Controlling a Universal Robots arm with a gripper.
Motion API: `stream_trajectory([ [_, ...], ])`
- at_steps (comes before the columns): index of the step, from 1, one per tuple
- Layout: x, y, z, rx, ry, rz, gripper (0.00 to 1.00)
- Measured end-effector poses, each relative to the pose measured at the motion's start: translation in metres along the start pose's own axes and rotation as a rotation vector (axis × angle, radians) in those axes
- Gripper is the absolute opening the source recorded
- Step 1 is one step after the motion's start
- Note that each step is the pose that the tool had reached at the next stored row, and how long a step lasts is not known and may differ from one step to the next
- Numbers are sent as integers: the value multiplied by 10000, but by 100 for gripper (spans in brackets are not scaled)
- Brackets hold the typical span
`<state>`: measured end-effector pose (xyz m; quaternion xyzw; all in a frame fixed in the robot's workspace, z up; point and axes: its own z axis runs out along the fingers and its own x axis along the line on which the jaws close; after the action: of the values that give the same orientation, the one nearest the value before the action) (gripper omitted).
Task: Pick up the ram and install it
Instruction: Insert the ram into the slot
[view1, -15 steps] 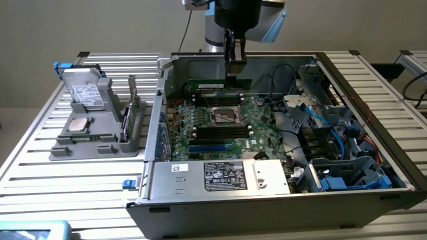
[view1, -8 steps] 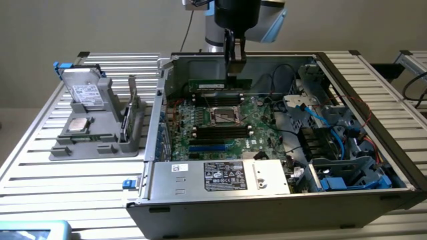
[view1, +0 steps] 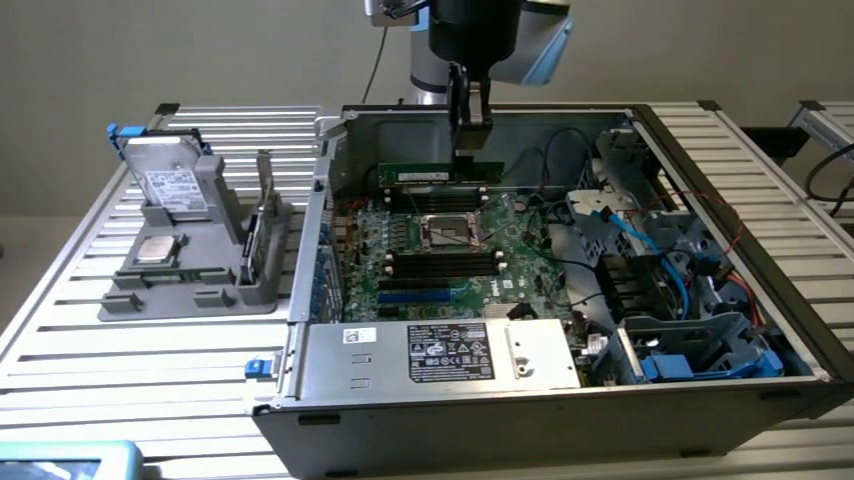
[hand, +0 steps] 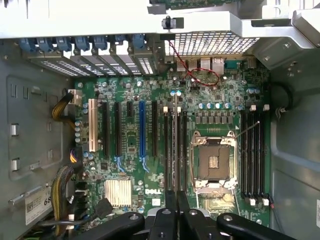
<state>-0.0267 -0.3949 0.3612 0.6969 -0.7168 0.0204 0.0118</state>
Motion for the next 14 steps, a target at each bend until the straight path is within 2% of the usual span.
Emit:
stream_trajectory([
  [4,0,-1,1,0,-4,1,12],
  [7,-39,-6,18,0,-4,2,12],
  [14,-97,-34,113,1,-4,2,12],
])
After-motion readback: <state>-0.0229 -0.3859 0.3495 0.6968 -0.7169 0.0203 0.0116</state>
